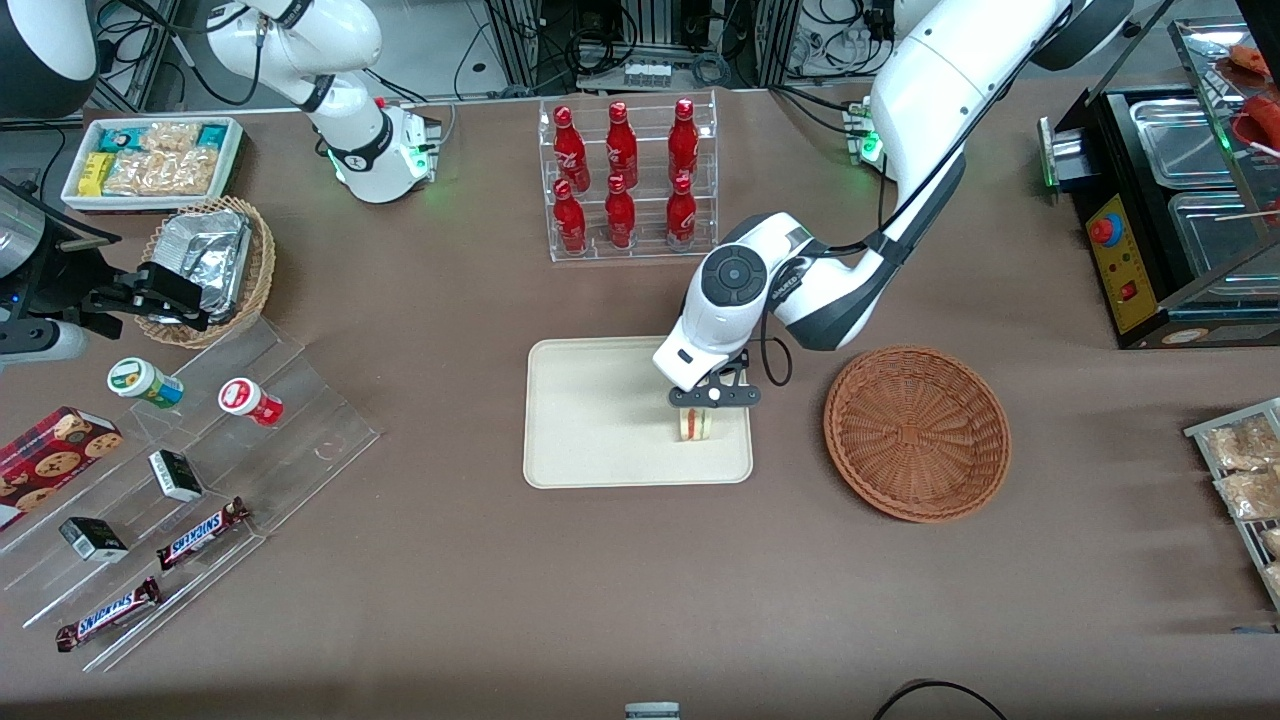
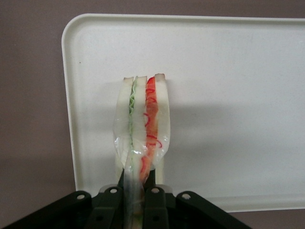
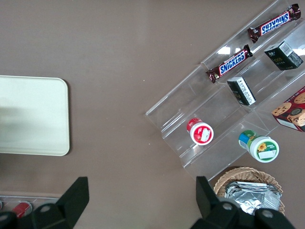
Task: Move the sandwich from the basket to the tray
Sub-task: 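Lower the held sandwich onto the tray's center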
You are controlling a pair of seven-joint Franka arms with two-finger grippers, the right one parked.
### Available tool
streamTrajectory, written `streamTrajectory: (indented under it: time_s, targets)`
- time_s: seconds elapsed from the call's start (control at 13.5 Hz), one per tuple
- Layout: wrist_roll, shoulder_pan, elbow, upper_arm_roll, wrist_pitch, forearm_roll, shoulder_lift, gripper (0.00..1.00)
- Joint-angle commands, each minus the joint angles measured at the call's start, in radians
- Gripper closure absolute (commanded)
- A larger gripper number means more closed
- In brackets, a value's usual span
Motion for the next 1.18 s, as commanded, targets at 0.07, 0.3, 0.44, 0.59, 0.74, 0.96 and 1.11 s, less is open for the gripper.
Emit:
streamTrajectory:
  time_s: [0.07,0.3,0.44,0.59,0.74,0.96,1.11]
  targets:
    - [-0.019,-0.009,0.021,-0.001,0.019,-0.015,0.015,1.0]
    - [-0.017,-0.009,0.021,-0.001,0.022,-0.012,0.018,1.0]
    - [-0.017,-0.009,0.021,-0.001,0.027,-0.009,0.021,1.0]
    - [-0.017,-0.009,0.02,-0.001,0.053,-0.008,0.028,1.0]
    - [-0.017,-0.009,0.02,0.001,0.06,-0.003,0.035,1.0]
    - [-0.014,-0.009,0.023,0.001,0.062,-0.002,0.041,1.0]
    - [-0.013,-0.009,0.023,0.001,0.062,0.0,0.041,0.69]
